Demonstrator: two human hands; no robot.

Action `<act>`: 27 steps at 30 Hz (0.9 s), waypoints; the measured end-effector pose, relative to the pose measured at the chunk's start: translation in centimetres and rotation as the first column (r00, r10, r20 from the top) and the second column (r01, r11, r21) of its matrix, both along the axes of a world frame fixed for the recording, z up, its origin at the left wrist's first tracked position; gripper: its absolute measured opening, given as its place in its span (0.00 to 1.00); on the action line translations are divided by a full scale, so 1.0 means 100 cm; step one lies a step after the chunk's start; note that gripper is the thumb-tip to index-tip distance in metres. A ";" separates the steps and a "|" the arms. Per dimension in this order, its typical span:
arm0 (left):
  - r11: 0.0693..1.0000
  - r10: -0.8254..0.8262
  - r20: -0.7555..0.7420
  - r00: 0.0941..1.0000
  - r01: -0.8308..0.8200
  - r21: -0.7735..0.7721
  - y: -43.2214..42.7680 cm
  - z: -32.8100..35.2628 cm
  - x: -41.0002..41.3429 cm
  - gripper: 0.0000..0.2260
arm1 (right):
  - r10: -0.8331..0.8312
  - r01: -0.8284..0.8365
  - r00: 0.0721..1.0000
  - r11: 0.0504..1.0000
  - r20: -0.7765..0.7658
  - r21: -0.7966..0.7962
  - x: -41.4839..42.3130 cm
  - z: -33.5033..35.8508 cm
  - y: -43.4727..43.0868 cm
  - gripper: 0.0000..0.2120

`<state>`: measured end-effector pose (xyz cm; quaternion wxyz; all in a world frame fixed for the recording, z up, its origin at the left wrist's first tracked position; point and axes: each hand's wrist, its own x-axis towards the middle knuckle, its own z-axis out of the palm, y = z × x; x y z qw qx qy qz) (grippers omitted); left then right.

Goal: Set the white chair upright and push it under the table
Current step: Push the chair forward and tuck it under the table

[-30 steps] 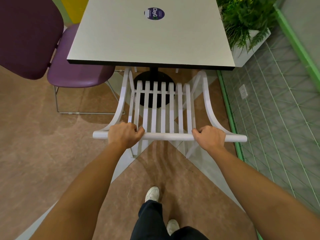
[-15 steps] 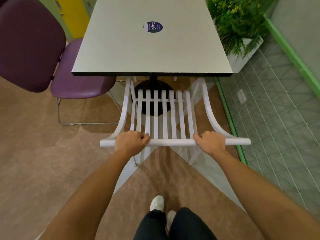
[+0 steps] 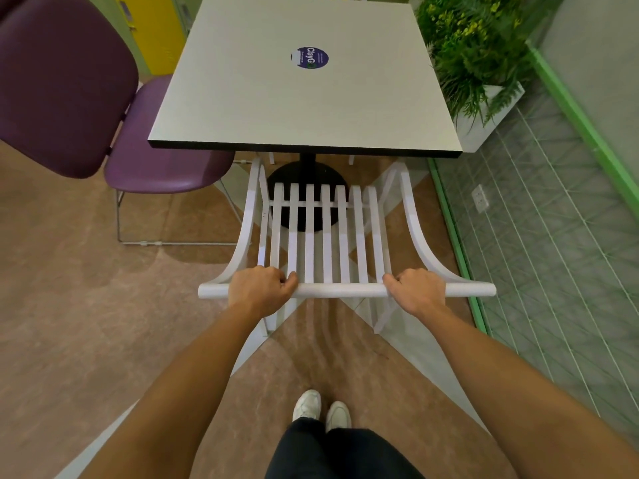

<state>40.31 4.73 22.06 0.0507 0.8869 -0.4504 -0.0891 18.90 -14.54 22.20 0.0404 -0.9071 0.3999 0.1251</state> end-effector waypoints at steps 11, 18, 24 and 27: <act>0.999 -0.002 -0.032 0.999 0.003 0.043 0.012 -0.001 -0.004 0.24 | -0.160 0.154 0.986 0.983 0.051 0.103 -0.006 0.003 0.019 0.21; 0.999 -0.022 -0.020 1.000 0.022 0.025 0.013 -0.002 -0.001 0.25 | -0.217 0.191 0.960 0.969 0.176 0.155 -0.021 0.002 0.006 0.16; 0.999 -0.021 -0.030 0.999 0.022 0.033 0.014 -0.002 -0.001 0.25 | -0.129 0.125 0.992 0.982 0.014 0.140 -0.020 -0.001 0.004 0.17; 0.998 -0.021 -0.030 0.999 0.022 0.052 0.013 -0.001 -0.002 0.25 | -0.188 0.181 0.981 0.975 0.044 0.132 -0.020 0.002 0.006 0.22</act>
